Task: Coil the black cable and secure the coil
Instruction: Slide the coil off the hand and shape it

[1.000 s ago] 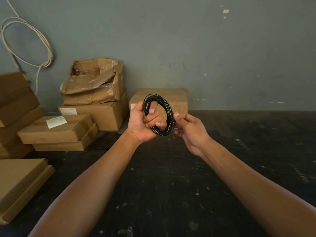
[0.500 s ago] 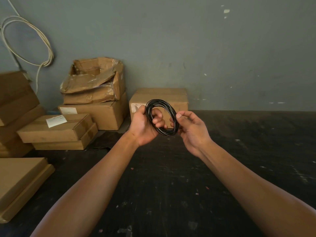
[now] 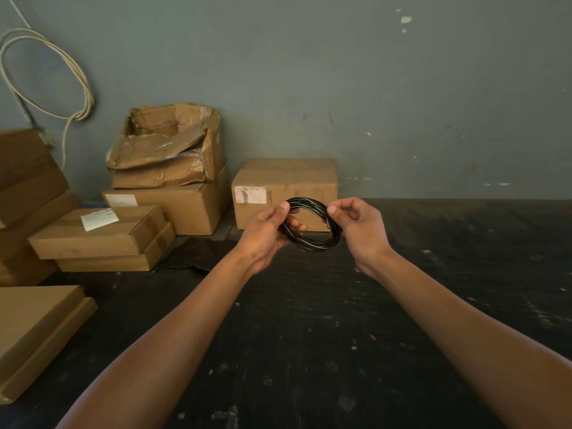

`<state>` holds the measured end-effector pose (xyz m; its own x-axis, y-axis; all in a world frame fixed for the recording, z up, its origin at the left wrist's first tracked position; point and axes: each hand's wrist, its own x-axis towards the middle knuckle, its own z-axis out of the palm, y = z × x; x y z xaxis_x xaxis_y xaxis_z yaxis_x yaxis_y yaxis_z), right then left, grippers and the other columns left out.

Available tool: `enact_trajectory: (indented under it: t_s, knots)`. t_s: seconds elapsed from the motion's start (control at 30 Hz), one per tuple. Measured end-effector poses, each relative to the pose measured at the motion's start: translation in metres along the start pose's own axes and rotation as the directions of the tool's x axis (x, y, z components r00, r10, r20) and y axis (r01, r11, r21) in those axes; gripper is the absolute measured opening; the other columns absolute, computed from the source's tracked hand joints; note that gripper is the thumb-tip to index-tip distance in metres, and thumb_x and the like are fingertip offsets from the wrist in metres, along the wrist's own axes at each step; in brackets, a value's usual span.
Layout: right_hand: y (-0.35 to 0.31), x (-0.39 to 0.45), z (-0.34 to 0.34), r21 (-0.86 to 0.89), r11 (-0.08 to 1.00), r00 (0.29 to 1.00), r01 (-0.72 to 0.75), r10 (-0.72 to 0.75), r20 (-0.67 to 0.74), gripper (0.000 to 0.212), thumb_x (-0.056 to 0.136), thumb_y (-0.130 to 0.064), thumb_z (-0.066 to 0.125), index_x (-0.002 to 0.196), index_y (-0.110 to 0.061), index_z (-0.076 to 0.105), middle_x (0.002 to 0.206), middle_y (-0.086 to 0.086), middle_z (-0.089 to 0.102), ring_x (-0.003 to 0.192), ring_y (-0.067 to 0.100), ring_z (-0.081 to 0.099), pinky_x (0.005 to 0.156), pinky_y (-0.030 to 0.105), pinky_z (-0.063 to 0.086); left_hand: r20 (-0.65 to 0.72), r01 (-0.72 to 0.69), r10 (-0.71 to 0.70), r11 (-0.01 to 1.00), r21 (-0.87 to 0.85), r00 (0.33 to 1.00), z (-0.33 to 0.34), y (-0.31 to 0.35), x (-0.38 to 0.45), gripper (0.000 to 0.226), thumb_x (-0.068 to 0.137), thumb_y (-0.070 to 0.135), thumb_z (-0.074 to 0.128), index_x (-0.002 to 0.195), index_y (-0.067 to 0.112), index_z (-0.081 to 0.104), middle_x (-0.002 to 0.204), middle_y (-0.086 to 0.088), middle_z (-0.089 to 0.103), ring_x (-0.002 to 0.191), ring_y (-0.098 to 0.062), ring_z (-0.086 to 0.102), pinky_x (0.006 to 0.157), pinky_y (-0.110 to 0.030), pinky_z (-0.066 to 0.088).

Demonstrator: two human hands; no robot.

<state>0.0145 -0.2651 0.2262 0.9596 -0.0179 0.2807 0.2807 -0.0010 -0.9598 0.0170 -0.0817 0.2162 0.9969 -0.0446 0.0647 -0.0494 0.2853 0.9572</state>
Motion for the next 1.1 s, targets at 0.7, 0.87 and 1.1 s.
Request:
enact_trajectory:
  t_s: [0.7, 0.87, 1.1]
  knots:
    - [-0.004, -0.016, -0.038, -0.487, 0.838, 0.926, 0.245, -0.053, 0.374, 0.028, 0.092, -0.013, 0.064, 0.116, -0.026, 0.065, 0.098, -0.013, 0.069, 0.087, 0.001, 0.065, 0.083, 0.023, 0.053, 0.264, -0.049, -0.076, 0.898, 0.437, 0.962, -0.007, -0.002, -0.016, 0.035, 0.097, 0.038, 0.053, 0.127, 0.022, 0.061, 0.117, -0.006, 0.072, 0.105, -0.024, 0.071, 0.100, -0.047, 0.050]
    - [-0.005, -0.021, -0.040, -0.456, 0.845, 0.913, 0.280, -0.087, 0.399, 0.023, 0.088, -0.010, 0.069, 0.094, -0.026, 0.054, 0.087, 0.000, 0.070, 0.080, 0.009, 0.068, 0.077, 0.029, 0.057, 0.345, -0.170, -0.061, 0.782, 0.599, 0.936, 0.008, -0.005, -0.017, 0.023, 0.099, 0.031, 0.055, 0.114, 0.015, 0.062, 0.090, 0.000, 0.072, 0.075, -0.014, 0.068, 0.082, -0.033, 0.051]
    - [0.011, -0.031, -0.049, -0.509, 0.808, 0.904, 0.297, -0.065, 0.423, 0.016, 0.087, -0.010, 0.071, 0.097, -0.017, 0.061, 0.090, 0.001, 0.070, 0.085, 0.012, 0.068, 0.079, 0.033, 0.057, 0.347, 0.112, -0.401, 0.775, 0.622, 0.848, 0.024, -0.019, -0.027, 0.041, 0.105, 0.040, 0.039, 0.107, 0.008, 0.064, 0.068, 0.004, 0.052, 0.061, -0.010, 0.052, 0.079, -0.037, 0.053]
